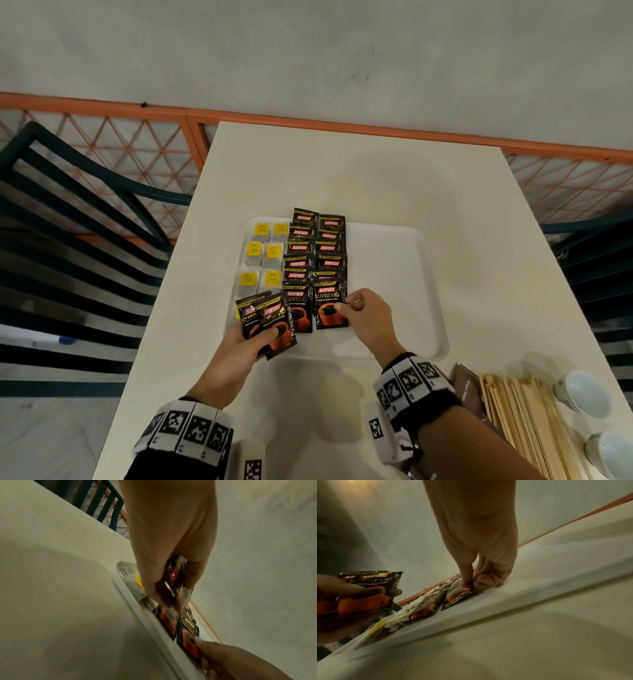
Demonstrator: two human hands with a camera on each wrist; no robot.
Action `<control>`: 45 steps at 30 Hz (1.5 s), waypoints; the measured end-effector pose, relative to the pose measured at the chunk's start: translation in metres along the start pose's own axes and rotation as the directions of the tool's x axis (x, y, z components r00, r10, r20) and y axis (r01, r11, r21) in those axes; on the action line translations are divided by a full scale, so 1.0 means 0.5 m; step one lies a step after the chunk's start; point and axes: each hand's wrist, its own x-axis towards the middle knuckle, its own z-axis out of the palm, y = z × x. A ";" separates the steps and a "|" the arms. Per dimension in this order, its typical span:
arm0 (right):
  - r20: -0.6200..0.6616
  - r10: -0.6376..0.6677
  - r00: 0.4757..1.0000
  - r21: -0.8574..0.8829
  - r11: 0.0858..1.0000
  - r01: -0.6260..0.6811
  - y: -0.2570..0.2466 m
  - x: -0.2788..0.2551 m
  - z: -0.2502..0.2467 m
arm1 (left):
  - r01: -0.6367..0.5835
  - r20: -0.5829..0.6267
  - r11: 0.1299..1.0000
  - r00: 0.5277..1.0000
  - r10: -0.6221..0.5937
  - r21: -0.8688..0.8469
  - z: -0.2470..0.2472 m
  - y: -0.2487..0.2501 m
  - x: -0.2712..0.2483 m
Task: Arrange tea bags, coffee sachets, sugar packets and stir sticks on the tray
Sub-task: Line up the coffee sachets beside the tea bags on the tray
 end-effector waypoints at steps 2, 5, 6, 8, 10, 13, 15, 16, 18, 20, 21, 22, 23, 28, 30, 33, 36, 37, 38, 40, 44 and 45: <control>-0.013 -0.014 1.000 0.003 1.000 0.014 0.000 0.000 0.004 | -0.003 0.004 1.000 1.000 0.003 -0.002 0.000 0.000 0.000; -0.029 -0.021 0.999 -0.006 1.000 0.021 -0.001 -0.006 0.006 | -0.008 0.015 1.000 1.000 0.008 -0.001 0.001 0.000 0.001; -0.048 -0.040 0.998 -0.014 0.999 0.040 -0.001 -0.010 0.007 | -0.011 0.020 1.000 1.000 0.010 0.006 0.003 0.000 0.001; -0.061 -0.112 0.992 -0.026 0.994 0.110 -0.012 -0.024 0.005 | -0.024 0.027 1.000 0.999 0.024 0.020 0.005 -0.001 0.002; 0.060 -0.196 0.979 0.002 0.981 0.196 -0.026 -0.043 0.008 | -0.035 0.024 0.999 0.999 0.034 0.030 0.009 -0.002 0.003; 0.339 -0.230 0.912 0.094 0.973 0.211 -0.043 -0.071 0.025 | -0.054 0.019 0.998 0.998 0.053 0.040 0.015 -0.005 0.006; 0.397 -0.229 0.889 0.153 0.971 0.182 -0.043 -0.075 0.037 | -0.070 -0.001 0.997 0.998 0.070 0.041 0.016 -0.005 0.006; 0.399 -0.211 0.892 0.164 0.974 0.157 -0.042 -0.073 0.041 | -0.074 -0.023 0.997 0.997 0.075 0.033 0.015 -0.006 0.006; 0.389 -0.174 0.905 0.159 0.980 0.120 -0.040 -0.069 0.045 | -0.070 -0.074 0.998 0.995 0.070 0.007 0.005 -0.006 0.006; 0.374 -0.131 0.918 0.122 0.988 0.091 -0.036 -0.063 0.048 | -0.061 -0.121 0.998 0.991 0.058 -0.023 -0.010 -0.003 0.004; 0.364 -0.113 0.924 0.108 0.991 0.079 -0.034 -0.061 0.050 | -0.058 -0.143 0.997 0.988 0.052 -0.041 -0.018 0.001 0.002; 0.350 -0.106 0.931 0.088 0.993 0.080 -0.033 -0.060 0.052 | -0.060 -0.160 0.996 0.986 0.050 -0.062 -0.026 0.004 0.000; 0.331 -0.105 0.938 0.054 0.994 0.092 -0.034 -0.060 0.054 | -0.065 -0.171 0.995 0.984 0.051 -0.075 -0.032 0.008 -0.004; 0.250 -0.123 0.960 -0.036 0.990 0.136 -0.038 -0.067 0.072 | -0.084 -0.159 0.995 0.985 0.075 -0.054 -0.046 0.011 -0.011; 0.232 -0.112 0.966 -0.044 0.991 0.126 -0.036 -0.068 0.078 | -0.093 -0.144 0.995 0.986 0.088 -0.031 -0.043 0.008 -0.013; 0.189 -0.112 0.976 -0.062 0.990 0.126 -0.035 -0.070 0.076 | -0.120 -0.135 0.993 0.983 0.122 0.024 -0.034 0.001 -0.015; 0.159 -0.194 0.968 -0.042 0.978 0.203 -0.040 -0.082 0.063 | -0.135 -0.142 0.986 0.979 0.148 0.098 -0.016 -0.011 -0.007; 0.196 -0.210 0.958 -0.021 0.976 0.218 -0.042 -0.089 0.057 | -0.135 -0.142 0.983 0.978 0.152 0.125 -0.008 -0.015 -0.003; 0.255 -0.219 0.942 0.019 0.975 0.221 -0.043 -0.094 0.051 | -0.137 -0.132 0.978 0.979 0.158 0.157 0.002 -0.017 0.000; 0.351 -0.219 0.910 0.088 0.976 0.201 -0.040 -0.099 0.042 | -0.145 -0.076 0.965 0.983 0.164 0.218 0.021 -0.024 0.007; 0.323 -0.177 0.930 0.078 0.984 0.161 -0.015 -0.080 0.025 | -0.147 -0.005 0.938 0.988 0.157 0.313 0.049 -0.036 0.015; 0.287 -0.157 0.945 0.070 0.987 0.142 -0.010 -0.075 0.019 | -0.142 -0.015 0.938 0.988 0.155 0.317 0.051 -0.038 0.015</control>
